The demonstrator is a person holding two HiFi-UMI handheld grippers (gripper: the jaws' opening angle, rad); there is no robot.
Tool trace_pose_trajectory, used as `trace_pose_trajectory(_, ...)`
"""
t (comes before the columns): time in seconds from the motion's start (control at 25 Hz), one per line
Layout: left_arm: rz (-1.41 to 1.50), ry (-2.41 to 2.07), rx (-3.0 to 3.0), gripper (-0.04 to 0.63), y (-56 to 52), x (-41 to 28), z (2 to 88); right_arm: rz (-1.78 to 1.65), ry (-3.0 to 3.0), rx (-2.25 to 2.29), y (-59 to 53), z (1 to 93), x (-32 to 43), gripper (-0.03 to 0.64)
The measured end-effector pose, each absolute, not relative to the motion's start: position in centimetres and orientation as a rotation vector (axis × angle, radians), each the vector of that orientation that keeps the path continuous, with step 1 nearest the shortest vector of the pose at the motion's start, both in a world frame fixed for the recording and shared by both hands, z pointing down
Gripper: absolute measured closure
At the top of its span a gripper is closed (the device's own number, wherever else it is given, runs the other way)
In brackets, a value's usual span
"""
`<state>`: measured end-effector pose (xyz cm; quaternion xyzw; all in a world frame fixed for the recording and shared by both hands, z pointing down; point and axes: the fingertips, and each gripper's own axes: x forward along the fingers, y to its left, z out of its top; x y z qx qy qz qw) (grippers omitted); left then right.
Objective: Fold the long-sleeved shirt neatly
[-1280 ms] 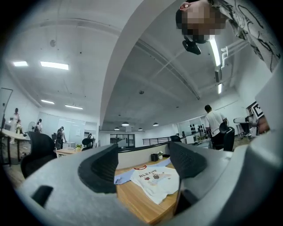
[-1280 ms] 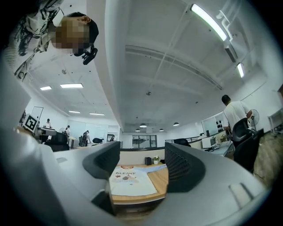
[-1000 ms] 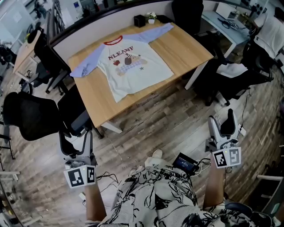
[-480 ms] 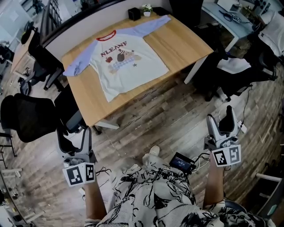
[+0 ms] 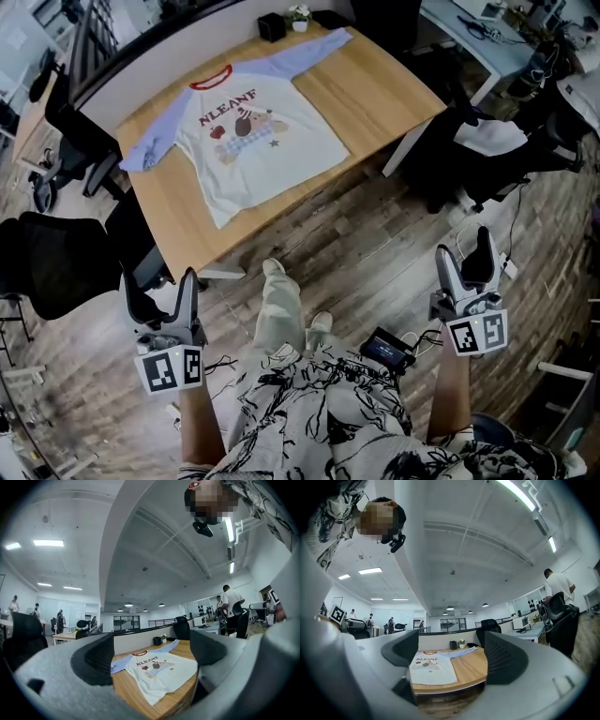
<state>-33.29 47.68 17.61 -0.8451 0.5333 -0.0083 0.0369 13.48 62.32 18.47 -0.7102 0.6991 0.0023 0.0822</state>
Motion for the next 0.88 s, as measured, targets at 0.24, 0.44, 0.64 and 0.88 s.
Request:
trace_pose_trajectory(0.24, 0.046, 1.575, -2.633, 0.101, 41.1, -30.7, 17.5, 0.076, 2.043, -2.179, 58.3, 16.8, 15.3, 0.186)
trace_pose_trajectory(0.44, 0.087, 1.517, -2.645, 0.100, 34.0, -28.5, 16.1, 0.115, 1.999, -2.218, 53.5, 14.9, 16.8, 0.186)
trace_pose_trajectory(0.64, 0.112, 1.479, -2.669, 0.100, 27.8, -27.0, 15.4, 0.131, 1.979, -2.244, 48.5, 14.1, 17.7, 0.186)
trace_pose_trajectory(0.88, 0.090, 1.445, -2.704, 0.100, 22.3, -26.5, 16.2, 0.112, 1.948, -2.269, 43.6, 14.7, 17.8, 0.187)
